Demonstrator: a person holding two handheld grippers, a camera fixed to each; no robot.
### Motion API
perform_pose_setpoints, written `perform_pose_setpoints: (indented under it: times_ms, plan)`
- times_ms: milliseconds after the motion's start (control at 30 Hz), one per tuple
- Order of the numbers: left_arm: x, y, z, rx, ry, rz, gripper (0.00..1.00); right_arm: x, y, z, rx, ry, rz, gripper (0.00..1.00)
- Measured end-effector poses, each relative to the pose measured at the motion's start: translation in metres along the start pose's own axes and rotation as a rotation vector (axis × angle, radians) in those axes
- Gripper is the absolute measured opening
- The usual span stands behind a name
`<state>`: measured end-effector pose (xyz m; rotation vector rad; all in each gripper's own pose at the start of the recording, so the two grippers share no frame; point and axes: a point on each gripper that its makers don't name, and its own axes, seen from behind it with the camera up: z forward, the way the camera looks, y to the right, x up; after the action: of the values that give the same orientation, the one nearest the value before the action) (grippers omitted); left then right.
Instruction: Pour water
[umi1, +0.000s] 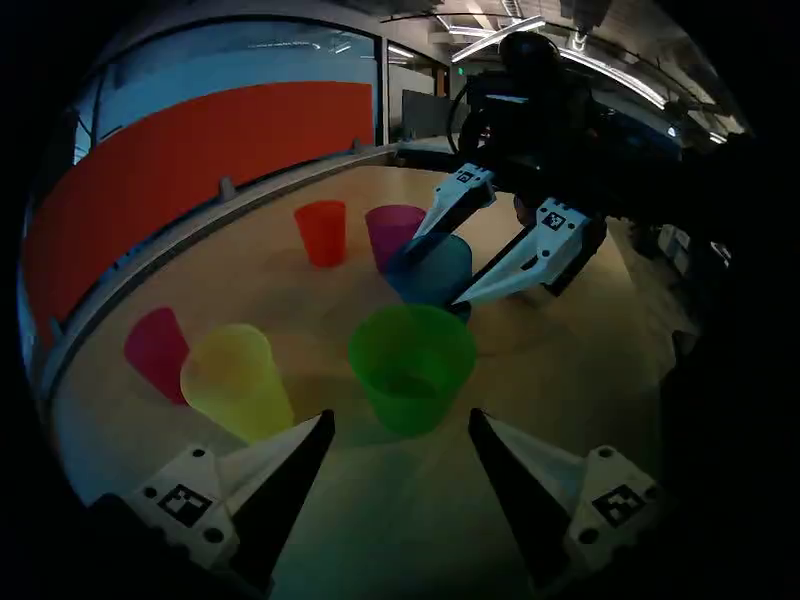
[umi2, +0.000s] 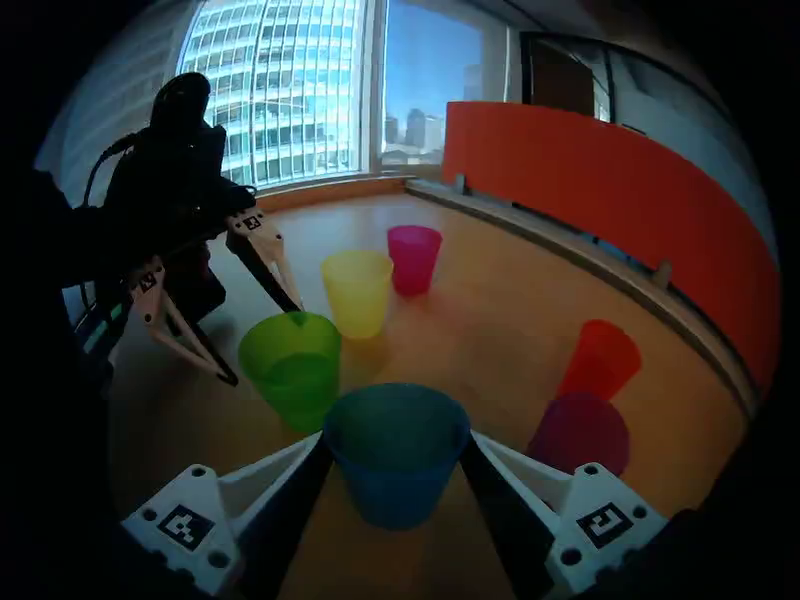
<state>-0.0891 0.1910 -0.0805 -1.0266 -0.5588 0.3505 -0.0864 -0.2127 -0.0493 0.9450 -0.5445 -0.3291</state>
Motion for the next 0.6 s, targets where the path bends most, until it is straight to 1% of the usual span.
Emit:
perform_pose_setpoints:
  times_ms: [300, 600]
  plan:
    - [0.001, 0.002, -0.003, -0.004, 0.003, -0.003, 1.00, -0.009, 0.000, -0.011, -0.006, -0.015, -0.009, 0.91]
    - [0.002, 0.005, -0.003, -0.007, -0.001, 0.001, 1.00, -0.017, 0.002, -0.018, -0.018, -0.032, 0.004, 0.92]
